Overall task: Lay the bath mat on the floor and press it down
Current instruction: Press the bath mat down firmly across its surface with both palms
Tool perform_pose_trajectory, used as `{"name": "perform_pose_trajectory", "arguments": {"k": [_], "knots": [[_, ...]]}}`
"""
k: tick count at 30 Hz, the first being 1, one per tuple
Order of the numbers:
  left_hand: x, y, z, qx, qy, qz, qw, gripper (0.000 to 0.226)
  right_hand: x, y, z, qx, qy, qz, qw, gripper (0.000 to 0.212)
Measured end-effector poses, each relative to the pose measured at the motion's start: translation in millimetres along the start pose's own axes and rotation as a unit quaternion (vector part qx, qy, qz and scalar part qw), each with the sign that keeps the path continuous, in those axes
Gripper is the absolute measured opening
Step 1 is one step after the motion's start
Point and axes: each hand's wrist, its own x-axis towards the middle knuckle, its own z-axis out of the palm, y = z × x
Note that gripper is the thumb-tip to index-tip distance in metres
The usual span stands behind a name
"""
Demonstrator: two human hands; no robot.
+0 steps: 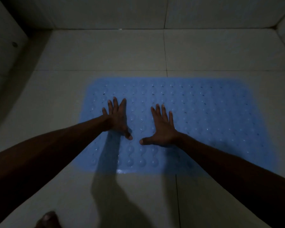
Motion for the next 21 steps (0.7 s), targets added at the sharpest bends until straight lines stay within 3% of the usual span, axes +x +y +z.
{"name": "perform_pose_trajectory", "arguments": {"k": [7, 12, 17, 21], "knots": [[-20, -19, 27, -0.075, 0.07, -0.046, 0.994, 0.151, -4, -11, 0, -0.032, -0.051, 0.017, 0.998, 0.162], [-35, -24, 39, -0.041, 0.046, -0.022, 0.998, 0.156, -4, -26, -7, -0.017, -0.086, 0.047, 0.995, 0.159], [-44, -14, 31, -0.021, 0.031, -0.042, 0.998, 0.161, -13, -13, 2, -0.012, -0.046, 0.014, 0.999, 0.153], [-46, -8, 38, -0.025, 0.039, -0.045, 0.998, 0.152, -21, -1, 14, 0.027, 0.023, -0.028, 0.999, 0.144]]}}
